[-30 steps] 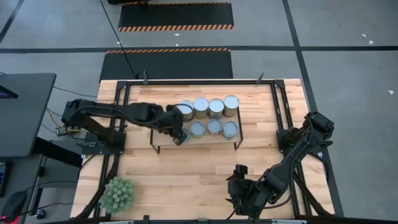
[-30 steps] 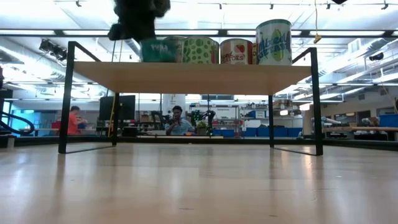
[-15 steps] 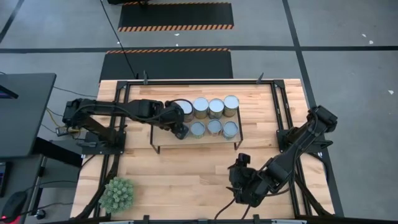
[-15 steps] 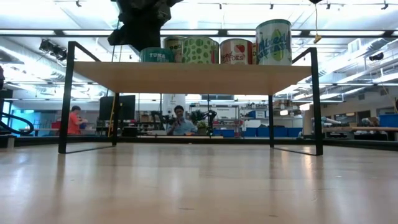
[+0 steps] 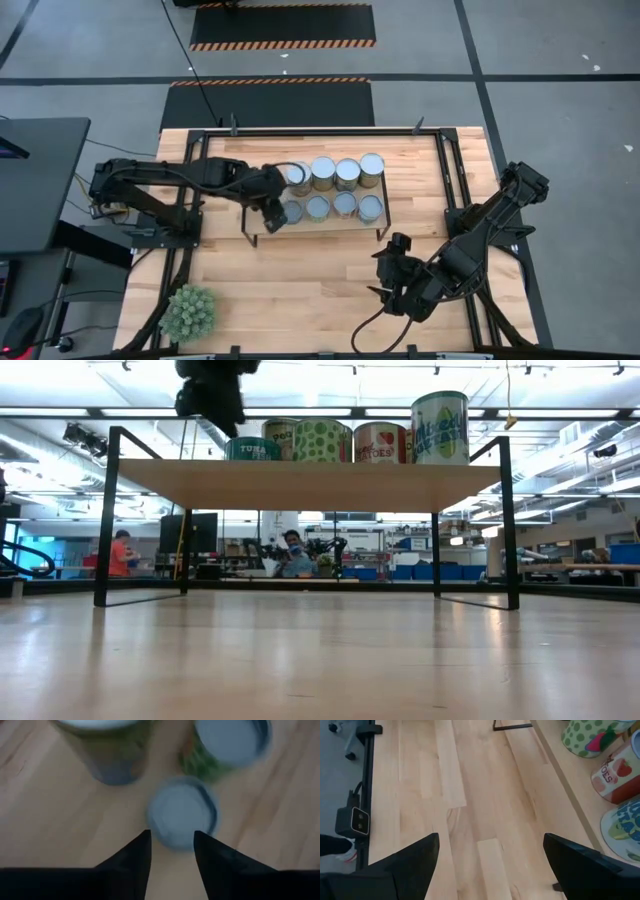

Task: Pick and place cans onto a shelf
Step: Put the green tuna can on the shelf, then return to Home Position

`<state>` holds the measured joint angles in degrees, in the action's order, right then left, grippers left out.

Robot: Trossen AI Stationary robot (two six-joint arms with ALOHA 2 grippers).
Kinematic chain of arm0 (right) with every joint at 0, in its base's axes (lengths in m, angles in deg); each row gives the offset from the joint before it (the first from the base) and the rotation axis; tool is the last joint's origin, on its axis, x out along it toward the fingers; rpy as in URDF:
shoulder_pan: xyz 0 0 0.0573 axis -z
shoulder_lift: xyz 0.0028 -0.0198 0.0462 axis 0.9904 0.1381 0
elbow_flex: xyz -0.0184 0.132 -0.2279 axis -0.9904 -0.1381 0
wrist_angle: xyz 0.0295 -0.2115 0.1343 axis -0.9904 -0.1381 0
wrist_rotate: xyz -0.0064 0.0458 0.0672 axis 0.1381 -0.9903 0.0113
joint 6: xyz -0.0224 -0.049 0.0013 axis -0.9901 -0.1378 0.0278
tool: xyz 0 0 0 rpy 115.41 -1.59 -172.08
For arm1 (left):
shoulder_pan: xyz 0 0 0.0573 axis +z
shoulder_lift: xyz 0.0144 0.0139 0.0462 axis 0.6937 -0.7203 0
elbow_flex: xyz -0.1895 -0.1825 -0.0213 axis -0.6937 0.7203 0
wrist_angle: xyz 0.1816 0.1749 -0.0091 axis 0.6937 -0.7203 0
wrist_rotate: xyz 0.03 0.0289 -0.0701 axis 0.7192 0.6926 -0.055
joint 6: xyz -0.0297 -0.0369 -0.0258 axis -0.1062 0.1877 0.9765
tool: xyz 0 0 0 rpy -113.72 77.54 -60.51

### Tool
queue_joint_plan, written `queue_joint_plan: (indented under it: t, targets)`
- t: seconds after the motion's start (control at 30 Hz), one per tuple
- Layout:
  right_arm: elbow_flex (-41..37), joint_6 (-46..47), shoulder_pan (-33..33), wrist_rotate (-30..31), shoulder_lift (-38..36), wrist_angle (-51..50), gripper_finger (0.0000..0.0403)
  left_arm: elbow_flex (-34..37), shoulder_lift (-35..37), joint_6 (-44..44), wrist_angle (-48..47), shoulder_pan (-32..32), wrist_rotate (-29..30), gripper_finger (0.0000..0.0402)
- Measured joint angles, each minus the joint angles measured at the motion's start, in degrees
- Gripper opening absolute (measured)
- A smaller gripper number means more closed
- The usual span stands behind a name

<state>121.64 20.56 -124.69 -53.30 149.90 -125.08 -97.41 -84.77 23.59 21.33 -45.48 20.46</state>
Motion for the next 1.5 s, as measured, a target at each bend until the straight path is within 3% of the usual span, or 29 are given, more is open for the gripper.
queue_joint_plan:
  t: [0.23, 0.57, 0.73, 0.83, 1.0, 1.2, 1.5]
  targets:
    - [0.0, -0.48, -0.31, 0.79, 0.55, 0.02, 0.0365, 0.0, -2.31, -6.26, -7.9, -1.96, -1.99, 0.0134]
    - [0.0, 0.02, -0.85, 1.96, 0.5, 0.09, 0.0365, 0.02, -7.2, -6.24, -3.07, -4.31, 2.73, 0.0127]
    - [0.0, 2.23, -0.97, 1.02, 0.16, -1.43, 0.0364, 0.02, -7.21, -5.68, -0.81, -4.52, 3.75, 0.0127]
    - [-0.18, 4.8, -2.46, 3.99, -1.64, -3.84, 0.0356, 0.09, -5.23, -3.13, -1.79, -5.0, 2.46, 0.0127]
    - [-6.75, 12.5, -7.17, 14.95, -8.88, -3.34, 0.033, 0.89, 1.03, -5.12, 3.02, -8.12, 3.15, 0.0127]
    - [-15.88, 14.03, -8.15, 13.8, -20.73, 1.29, 0.0297, 8.9, 9.58, -6.06, 15.05, -8.06, 3.52, 0.0106]
    - [-29.54, 9.12, -5.15, 13.22, -39.47, 13.97, 0.0262, 18.07, 21.14, -6.21, 24.08, -5.34, 3.48, 0.0033]
